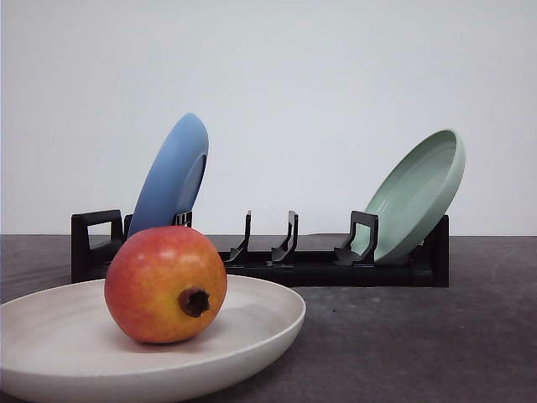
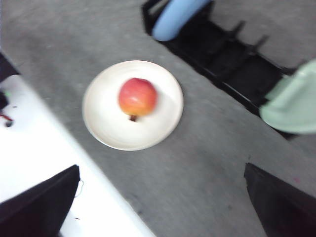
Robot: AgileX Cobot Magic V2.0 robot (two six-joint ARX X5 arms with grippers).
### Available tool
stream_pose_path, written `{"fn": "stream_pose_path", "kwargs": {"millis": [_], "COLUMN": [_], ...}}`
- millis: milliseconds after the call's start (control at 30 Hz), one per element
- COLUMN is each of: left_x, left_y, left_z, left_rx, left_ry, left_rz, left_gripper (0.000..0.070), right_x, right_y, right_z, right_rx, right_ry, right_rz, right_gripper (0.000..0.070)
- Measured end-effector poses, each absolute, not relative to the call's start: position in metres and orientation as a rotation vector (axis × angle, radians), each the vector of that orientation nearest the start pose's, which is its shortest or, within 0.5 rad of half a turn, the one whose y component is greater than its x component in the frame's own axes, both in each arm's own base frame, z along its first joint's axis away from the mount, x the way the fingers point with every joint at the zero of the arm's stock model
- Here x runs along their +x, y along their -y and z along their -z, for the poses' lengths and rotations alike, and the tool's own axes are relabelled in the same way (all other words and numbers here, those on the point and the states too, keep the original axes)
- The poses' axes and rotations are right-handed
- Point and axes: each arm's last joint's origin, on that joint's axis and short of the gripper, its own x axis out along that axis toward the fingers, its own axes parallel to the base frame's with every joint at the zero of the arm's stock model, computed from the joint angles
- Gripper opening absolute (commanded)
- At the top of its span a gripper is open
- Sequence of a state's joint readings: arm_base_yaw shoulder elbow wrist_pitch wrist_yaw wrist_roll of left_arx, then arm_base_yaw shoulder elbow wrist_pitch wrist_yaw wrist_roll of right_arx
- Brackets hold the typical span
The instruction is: Place pomegranate in white plate
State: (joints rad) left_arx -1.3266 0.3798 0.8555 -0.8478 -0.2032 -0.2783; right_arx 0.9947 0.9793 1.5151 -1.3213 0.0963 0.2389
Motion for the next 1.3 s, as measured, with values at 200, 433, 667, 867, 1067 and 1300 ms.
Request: {"fn": "stream_pose_path", "kwargs": {"millis": [200,433,667,867,1067,1300], "left_x": [0.019,0.021,0.022,0.022,0.022,0.022], "left_y": [0.051,0.051,0.05,0.05,0.05,0.05], "left_z": [-0.332,-0.332,-0.332,-0.332,-0.332,-0.332], "left_rx": [0.025,0.029,0.032,0.036,0.034,0.033], "left_ry": [-0.428,-0.41,-0.393,-0.397,-0.395,-0.395], "left_rz": [1.039,0.983,0.93,0.929,0.93,0.93], "left_gripper": [0.0555,0.0555,0.0374,0.0,0.0,0.0], "right_x": [0.041,0.02,0.024,0.026,0.026,0.026], "right_y": [-0.054,-0.022,-0.027,-0.03,-0.03,-0.03], "right_z": [-0.399,-0.359,-0.332,-0.326,-0.326,-0.326], "right_rx": [-0.074,0.041,0.009,0.003,0.004,0.004], "right_ry": [-0.629,-0.502,-0.546,-0.563,-0.561,-0.561], "right_rz": [-0.708,-0.718,-0.706,-0.708,-0.707,-0.707], "right_gripper": [0.07,0.07,0.0573,0.0004,0.0004,0.0004]}}
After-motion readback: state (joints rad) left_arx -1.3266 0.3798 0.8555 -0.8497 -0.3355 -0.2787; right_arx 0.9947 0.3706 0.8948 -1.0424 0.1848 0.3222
